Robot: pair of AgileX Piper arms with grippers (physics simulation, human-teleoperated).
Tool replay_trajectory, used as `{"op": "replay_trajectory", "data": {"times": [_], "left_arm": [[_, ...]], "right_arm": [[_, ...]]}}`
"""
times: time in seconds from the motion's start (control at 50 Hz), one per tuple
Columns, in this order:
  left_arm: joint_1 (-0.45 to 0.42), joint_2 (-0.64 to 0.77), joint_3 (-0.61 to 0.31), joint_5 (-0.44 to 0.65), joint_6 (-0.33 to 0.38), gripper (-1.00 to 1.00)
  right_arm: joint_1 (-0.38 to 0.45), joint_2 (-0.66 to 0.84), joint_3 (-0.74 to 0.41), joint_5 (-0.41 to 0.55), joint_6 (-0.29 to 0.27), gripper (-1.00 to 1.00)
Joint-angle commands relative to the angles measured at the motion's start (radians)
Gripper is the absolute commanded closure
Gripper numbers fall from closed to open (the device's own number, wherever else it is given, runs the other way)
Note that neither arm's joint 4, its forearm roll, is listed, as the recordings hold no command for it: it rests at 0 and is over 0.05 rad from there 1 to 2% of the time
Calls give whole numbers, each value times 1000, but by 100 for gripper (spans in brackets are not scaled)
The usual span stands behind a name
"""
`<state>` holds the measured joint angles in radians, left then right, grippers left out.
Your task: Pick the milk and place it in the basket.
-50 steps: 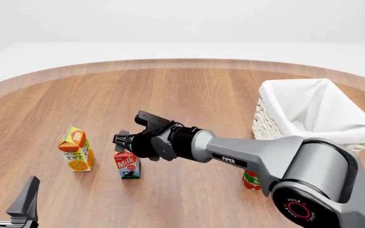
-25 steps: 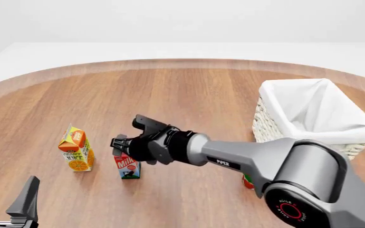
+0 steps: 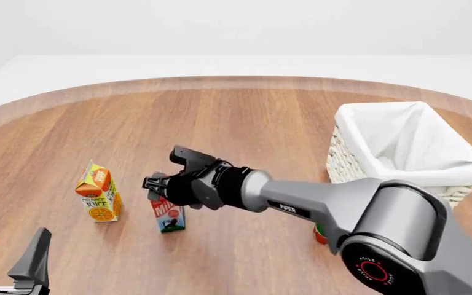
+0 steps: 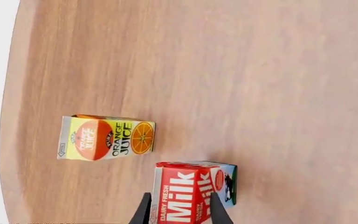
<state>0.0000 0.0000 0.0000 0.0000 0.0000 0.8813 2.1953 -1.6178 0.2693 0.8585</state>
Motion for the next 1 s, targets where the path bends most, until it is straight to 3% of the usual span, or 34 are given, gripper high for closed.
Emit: {"op": "replay_trajectory", "data": {"times": [0.02, 1.0], "left_arm": [[0, 0, 0, 0, 0, -100], [0, 0, 0, 0, 0, -100]], "right_arm": [[-3, -37, -9, -10, -19, 100], [-40, -140, 27, -29, -92, 100]]}}
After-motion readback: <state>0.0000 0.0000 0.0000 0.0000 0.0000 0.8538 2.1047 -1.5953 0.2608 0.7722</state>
